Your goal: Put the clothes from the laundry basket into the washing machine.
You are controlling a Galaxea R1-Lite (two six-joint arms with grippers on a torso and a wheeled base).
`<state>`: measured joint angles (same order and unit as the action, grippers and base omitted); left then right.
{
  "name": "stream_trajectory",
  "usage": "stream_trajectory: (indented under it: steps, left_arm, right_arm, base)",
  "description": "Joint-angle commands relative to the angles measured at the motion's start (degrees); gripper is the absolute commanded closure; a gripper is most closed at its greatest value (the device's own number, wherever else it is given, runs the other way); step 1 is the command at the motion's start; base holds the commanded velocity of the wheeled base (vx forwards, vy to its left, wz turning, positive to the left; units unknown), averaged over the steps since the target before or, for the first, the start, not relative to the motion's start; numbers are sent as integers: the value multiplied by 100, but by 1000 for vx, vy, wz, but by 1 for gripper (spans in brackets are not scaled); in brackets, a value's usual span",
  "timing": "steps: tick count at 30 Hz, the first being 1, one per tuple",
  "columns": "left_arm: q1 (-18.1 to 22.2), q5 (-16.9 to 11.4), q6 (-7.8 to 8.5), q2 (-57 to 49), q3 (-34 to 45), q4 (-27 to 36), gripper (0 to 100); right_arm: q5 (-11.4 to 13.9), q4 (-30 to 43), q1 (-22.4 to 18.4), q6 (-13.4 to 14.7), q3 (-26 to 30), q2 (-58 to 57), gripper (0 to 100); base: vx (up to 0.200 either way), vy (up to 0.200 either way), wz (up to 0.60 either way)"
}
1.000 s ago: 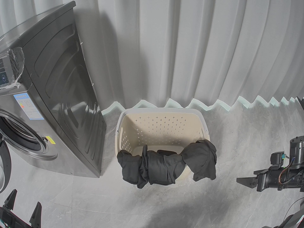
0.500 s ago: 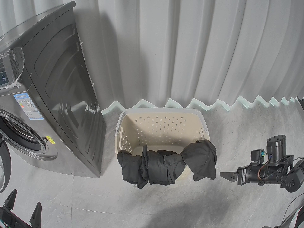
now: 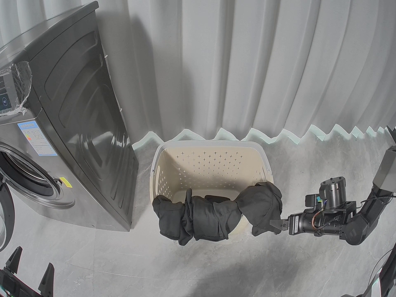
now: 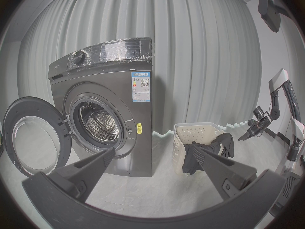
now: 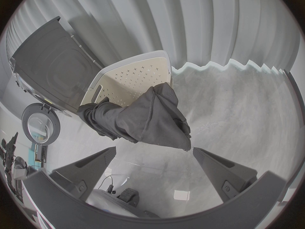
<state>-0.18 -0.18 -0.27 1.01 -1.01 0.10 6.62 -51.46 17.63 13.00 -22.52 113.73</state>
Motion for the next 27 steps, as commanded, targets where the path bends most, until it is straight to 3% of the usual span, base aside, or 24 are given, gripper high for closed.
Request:
stream_trajectory:
  steps: [1,9,27]
  left_arm:
    - [1,1,-8,-101,84,-1,0]
    - [1,1,0,-101,84,-1,0]
    - [1,1,0,-101,84,-1,0]
  right_arm:
    - [-3,-31,13,36,-332,528,0]
    - [-12,-479,13,-16,-737,1046,0]
    - [-249,-532,13,-34,-1431,1565,0]
  base:
    - [0,0,0]
    - [0,0,0]
    - [0,0,0]
